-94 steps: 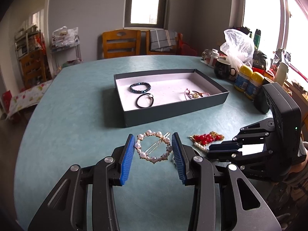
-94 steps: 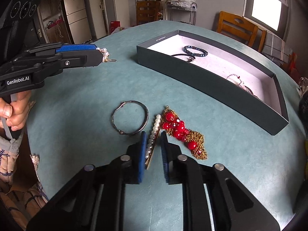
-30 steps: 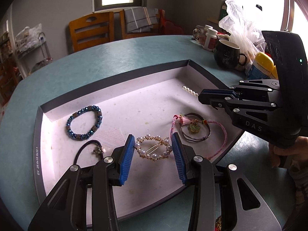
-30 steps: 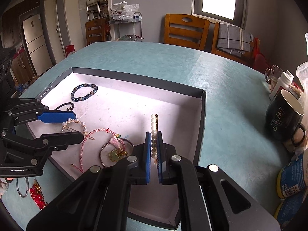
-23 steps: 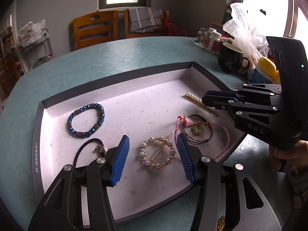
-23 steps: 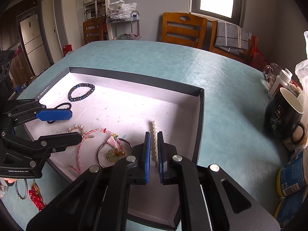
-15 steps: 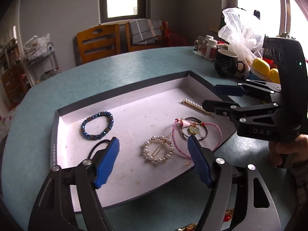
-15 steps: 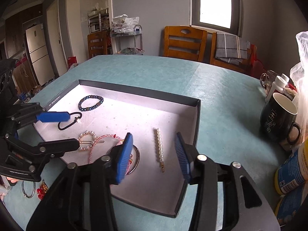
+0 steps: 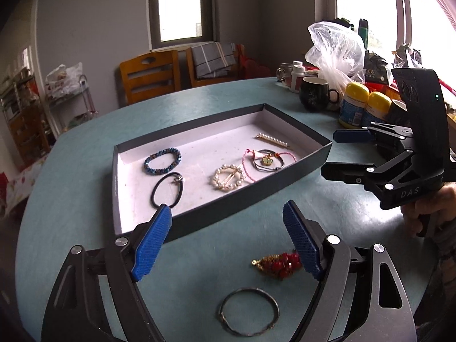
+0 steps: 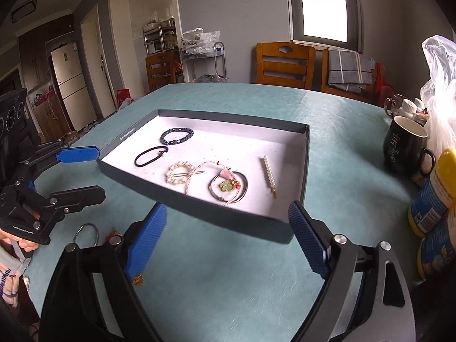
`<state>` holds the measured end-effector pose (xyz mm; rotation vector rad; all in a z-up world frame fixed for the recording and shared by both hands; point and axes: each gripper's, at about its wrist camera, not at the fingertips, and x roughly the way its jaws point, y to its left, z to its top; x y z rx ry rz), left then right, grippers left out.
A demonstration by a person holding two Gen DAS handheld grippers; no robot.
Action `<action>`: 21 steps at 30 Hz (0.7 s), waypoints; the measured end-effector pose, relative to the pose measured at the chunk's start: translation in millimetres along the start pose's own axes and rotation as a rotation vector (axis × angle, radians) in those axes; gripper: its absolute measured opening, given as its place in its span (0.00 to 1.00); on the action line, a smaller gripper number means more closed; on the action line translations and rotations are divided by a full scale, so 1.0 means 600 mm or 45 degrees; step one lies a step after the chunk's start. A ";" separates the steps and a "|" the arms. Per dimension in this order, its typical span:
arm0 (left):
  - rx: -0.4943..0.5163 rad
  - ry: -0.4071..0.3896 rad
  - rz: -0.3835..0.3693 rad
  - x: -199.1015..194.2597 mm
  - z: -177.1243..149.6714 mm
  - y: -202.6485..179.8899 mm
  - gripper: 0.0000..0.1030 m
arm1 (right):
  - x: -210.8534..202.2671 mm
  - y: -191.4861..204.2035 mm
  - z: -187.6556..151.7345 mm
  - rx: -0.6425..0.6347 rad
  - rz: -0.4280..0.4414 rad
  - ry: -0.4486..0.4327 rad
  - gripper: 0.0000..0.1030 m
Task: Organize jewelry
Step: 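Lower the pearl bar hairpin into the box and open the right gripper, then grasp the silver bangle with the left gripper while the right gripper grasps the red beaded chain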
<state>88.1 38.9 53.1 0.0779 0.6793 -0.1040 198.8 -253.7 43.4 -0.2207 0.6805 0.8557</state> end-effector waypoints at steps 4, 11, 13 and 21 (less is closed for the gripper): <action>-0.014 0.022 0.006 -0.022 -0.031 0.008 0.80 | -0.016 0.022 -0.019 -0.019 0.024 0.018 0.89; 0.003 0.084 0.006 -0.036 -0.072 0.013 0.81 | -0.027 0.046 -0.043 -0.050 0.050 0.071 0.93; 0.006 0.092 0.002 -0.036 -0.079 0.011 0.81 | -0.027 0.048 -0.047 -0.051 0.056 0.086 0.93; 0.013 0.132 0.031 -0.033 -0.086 -0.002 0.81 | -0.018 0.056 -0.060 -0.048 0.068 0.139 0.94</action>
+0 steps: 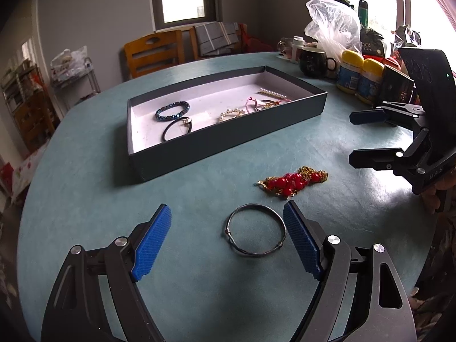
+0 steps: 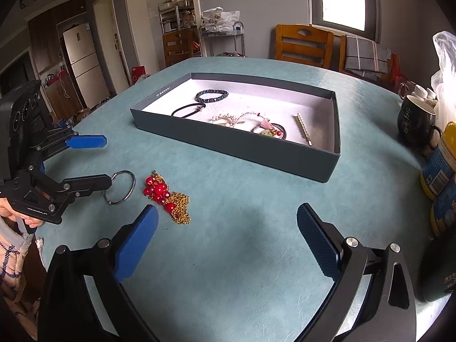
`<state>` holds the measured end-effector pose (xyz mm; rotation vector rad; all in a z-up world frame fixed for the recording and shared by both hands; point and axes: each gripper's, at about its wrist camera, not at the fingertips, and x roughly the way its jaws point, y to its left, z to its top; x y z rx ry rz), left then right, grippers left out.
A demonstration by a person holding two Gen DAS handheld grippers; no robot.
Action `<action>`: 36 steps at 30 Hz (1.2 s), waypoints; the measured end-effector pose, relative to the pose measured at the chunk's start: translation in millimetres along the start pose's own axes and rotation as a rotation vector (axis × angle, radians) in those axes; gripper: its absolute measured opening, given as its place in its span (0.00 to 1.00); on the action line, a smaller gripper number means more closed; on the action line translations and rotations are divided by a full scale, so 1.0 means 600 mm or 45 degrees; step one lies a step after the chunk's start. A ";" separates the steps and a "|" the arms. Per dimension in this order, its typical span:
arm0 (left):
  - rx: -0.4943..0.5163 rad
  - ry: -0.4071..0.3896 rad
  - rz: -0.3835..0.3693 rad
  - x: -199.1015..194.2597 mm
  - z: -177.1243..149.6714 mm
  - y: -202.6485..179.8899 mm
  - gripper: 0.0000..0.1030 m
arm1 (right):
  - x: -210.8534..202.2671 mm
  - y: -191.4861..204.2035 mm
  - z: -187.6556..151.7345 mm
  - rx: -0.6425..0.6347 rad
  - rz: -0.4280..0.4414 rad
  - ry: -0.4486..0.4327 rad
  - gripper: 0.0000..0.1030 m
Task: Organize jewelry
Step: 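Grasp the silver bangle with the left gripper while the right gripper grasps the red beaded chain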
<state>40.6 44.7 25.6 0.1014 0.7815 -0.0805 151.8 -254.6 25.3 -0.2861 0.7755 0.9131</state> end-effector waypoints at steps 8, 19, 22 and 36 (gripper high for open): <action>0.035 0.075 -0.023 0.015 -0.004 -0.012 0.81 | 0.006 -0.002 0.000 0.007 -0.010 0.021 0.94; 0.032 0.158 -0.097 0.039 -0.004 -0.015 0.80 | 0.010 0.004 -0.002 -0.025 -0.020 0.038 0.94; 0.049 0.148 -0.112 0.037 -0.003 -0.020 0.70 | 0.010 0.004 -0.002 -0.024 -0.020 0.040 0.94; -0.009 0.103 -0.057 0.021 -0.002 0.004 0.50 | 0.027 0.046 0.005 -0.148 0.035 0.098 0.94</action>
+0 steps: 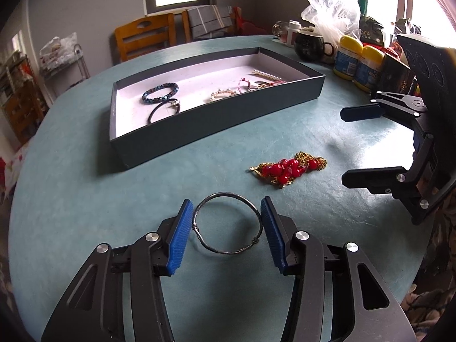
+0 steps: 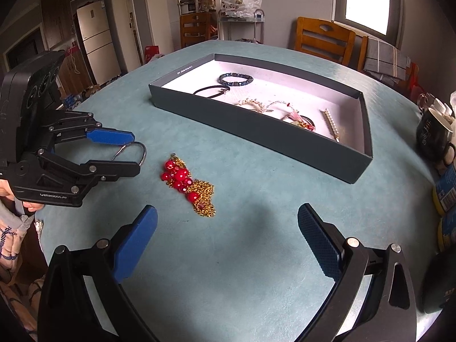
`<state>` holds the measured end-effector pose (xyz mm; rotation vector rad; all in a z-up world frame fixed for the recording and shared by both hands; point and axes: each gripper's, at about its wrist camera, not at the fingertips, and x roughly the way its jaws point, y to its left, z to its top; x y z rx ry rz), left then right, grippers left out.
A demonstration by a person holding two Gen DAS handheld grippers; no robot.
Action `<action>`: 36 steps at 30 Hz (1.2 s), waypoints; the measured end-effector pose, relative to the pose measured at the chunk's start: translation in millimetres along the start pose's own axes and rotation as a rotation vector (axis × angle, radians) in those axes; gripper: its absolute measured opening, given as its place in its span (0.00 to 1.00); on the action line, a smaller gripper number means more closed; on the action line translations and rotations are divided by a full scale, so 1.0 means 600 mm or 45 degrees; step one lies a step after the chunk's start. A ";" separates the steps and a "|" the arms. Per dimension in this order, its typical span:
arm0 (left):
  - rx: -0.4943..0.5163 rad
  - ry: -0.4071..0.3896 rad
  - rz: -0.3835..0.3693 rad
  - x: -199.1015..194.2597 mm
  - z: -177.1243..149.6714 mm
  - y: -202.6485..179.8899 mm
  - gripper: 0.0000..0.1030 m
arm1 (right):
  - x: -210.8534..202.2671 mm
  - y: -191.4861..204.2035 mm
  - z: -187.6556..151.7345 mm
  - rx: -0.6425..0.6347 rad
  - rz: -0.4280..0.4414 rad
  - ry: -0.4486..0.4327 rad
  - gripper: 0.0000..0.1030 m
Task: Organize jewelry
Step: 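Grasp the silver bangle with the left gripper while the right gripper grasps the red beaded chain, then carry the bangle and red beaded chain over the grey box with both grippers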
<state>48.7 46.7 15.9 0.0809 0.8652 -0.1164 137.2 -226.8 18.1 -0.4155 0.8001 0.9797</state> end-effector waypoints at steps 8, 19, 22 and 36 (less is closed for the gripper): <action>-0.041 -0.032 0.041 -0.024 -0.004 0.029 0.50 | 0.035 0.033 0.033 -0.113 0.034 0.033 0.85; -0.067 -0.038 0.059 -0.029 -0.010 0.046 0.50 | 0.071 0.050 0.050 -0.178 0.064 0.061 0.36; -0.067 -0.042 0.057 -0.029 -0.008 0.046 0.50 | 0.065 0.046 0.051 -0.166 0.066 0.033 0.23; -0.029 -0.098 0.042 -0.042 0.024 0.033 0.50 | -0.009 -0.009 0.069 -0.008 0.116 -0.161 0.22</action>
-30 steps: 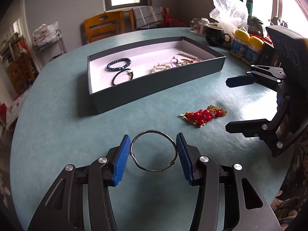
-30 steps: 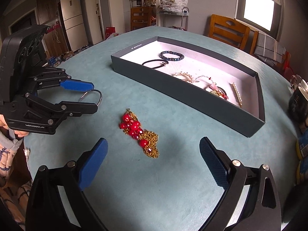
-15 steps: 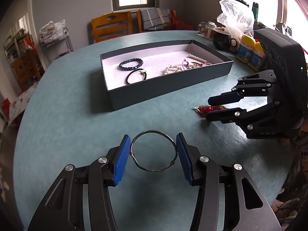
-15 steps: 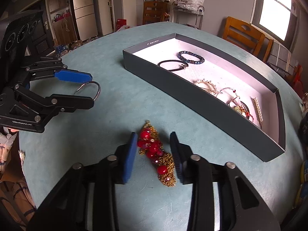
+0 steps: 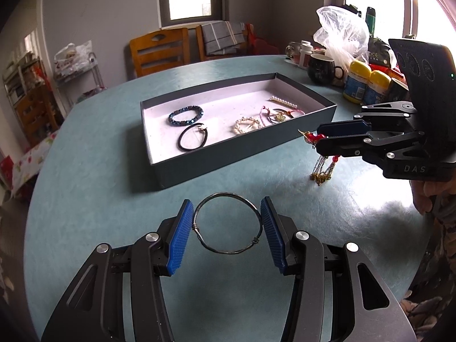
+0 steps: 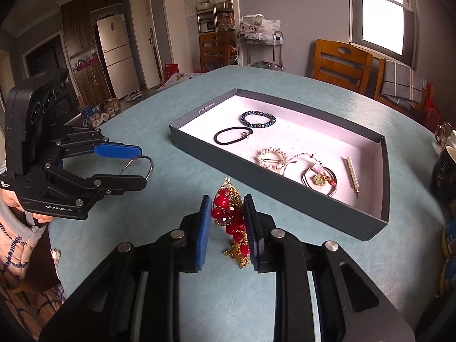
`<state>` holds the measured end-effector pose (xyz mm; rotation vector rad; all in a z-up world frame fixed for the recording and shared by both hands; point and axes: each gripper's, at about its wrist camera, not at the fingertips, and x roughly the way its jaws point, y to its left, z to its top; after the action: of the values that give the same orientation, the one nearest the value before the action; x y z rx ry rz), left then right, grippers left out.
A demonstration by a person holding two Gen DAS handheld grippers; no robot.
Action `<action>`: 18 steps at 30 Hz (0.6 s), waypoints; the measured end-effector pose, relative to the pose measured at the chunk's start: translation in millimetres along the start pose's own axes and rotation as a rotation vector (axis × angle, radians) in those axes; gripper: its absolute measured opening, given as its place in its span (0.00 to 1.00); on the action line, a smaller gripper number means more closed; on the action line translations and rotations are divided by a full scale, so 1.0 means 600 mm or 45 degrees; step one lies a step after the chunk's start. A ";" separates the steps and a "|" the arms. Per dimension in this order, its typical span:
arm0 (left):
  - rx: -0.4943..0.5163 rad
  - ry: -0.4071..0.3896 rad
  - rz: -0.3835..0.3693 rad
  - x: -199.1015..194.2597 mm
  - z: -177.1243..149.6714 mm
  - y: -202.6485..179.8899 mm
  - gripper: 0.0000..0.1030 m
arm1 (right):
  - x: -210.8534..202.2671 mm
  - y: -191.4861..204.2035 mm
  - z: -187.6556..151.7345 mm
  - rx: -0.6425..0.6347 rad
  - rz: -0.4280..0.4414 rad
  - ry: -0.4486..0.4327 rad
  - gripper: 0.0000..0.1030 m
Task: Organize jewelry
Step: 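Carry the bangle and red beaded chain over the grey box with both grippers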
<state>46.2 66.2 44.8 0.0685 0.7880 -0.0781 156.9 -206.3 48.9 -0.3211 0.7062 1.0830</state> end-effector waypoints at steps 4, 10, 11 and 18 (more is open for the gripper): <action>0.019 -0.020 -0.004 -0.002 0.018 -0.007 0.50 | -0.017 -0.008 0.005 0.029 0.007 -0.039 0.22; 0.051 -0.055 -0.011 -0.005 0.051 -0.016 0.50 | -0.041 -0.020 0.021 0.048 0.000 -0.100 0.22; 0.057 -0.060 -0.013 -0.004 0.057 -0.018 0.50 | -0.043 -0.023 0.025 0.052 0.000 -0.108 0.22; 0.093 -0.095 -0.033 0.006 0.113 -0.029 0.50 | -0.071 -0.051 0.058 0.074 -0.016 -0.173 0.22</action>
<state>94.9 42.8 89.4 0.1237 0.7116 -0.1334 184.8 -229.7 100.2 -0.1996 0.6122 1.0594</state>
